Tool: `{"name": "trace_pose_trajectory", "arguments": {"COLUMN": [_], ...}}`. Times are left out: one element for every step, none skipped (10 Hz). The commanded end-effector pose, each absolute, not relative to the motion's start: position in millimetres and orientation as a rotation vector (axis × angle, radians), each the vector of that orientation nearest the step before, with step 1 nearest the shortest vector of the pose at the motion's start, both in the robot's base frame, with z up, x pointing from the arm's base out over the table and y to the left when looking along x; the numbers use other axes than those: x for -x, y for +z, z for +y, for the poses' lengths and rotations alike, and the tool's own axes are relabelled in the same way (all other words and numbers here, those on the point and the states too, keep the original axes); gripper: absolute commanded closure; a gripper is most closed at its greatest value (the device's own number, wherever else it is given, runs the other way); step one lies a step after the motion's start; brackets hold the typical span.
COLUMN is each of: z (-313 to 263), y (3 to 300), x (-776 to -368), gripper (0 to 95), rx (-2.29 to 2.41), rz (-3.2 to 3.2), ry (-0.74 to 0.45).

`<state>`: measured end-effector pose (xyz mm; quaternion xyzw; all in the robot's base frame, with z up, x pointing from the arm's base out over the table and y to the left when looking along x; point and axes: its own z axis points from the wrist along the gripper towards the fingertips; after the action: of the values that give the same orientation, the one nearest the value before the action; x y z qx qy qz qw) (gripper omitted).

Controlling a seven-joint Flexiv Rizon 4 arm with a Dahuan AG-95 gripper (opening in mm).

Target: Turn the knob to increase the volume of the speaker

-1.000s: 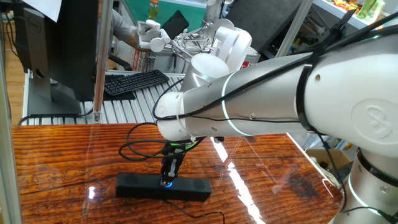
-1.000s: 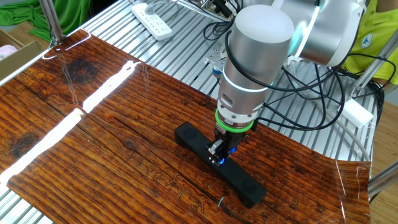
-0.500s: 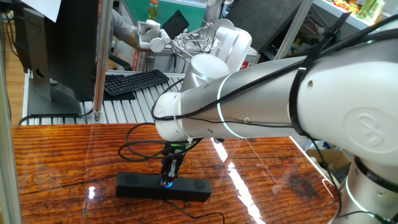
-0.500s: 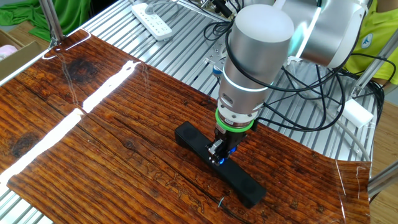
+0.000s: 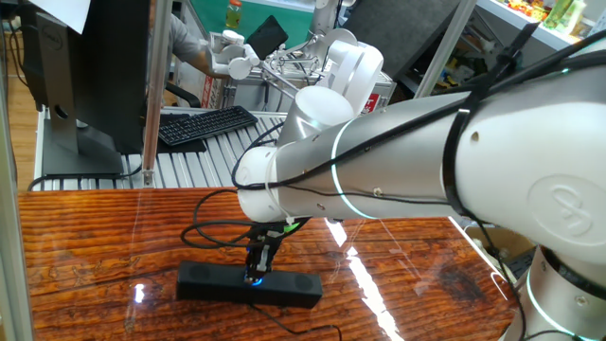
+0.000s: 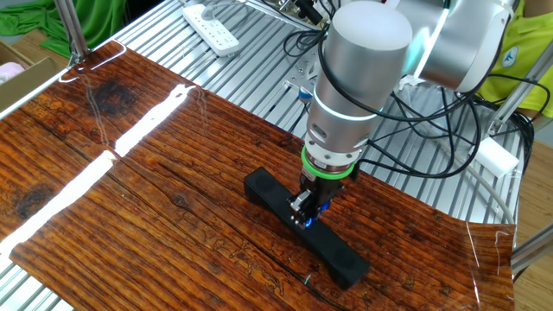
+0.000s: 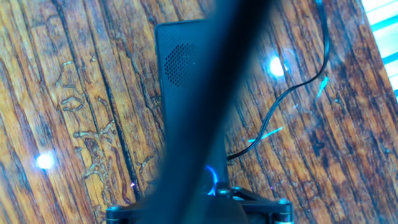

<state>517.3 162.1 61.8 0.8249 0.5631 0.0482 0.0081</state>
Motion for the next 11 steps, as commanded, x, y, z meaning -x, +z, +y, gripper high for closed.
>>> {"name": "trace_pose_trajectory", "arguments": {"z": [162.4, 162.2, 162.2, 162.3, 161.9, 161.7, 161.8, 162.5, 163.1, 163.4, 164.4], "y": [40.5, 40.3, 40.3, 40.4, 40.0, 39.8, 39.8, 40.8, 41.5, 41.8, 43.3], "x": [-519.5, -519.6, -519.6, -519.6, -519.8, -519.9, -519.9, -519.7, -519.5, -519.2, -518.5], "gripper": [57.0, 38.0, 38.0, 38.0, 19.0, 19.0, 19.0, 19.0, 19.0, 19.0, 19.0], "rx": [-2.581, -2.579, -2.579, -2.579, -2.575, -2.572, -2.568, -2.568, -2.563, -2.553, -2.549], "rz": [1.744, 1.739, 1.743, 1.745, 1.748, 1.752, 1.757, 1.761, 1.772, 1.79, 1.803], "ry": [0.162, 0.159, 0.16, 0.162, 0.158, 0.158, 0.159, 0.16, 0.155, 0.152, 0.158]}}
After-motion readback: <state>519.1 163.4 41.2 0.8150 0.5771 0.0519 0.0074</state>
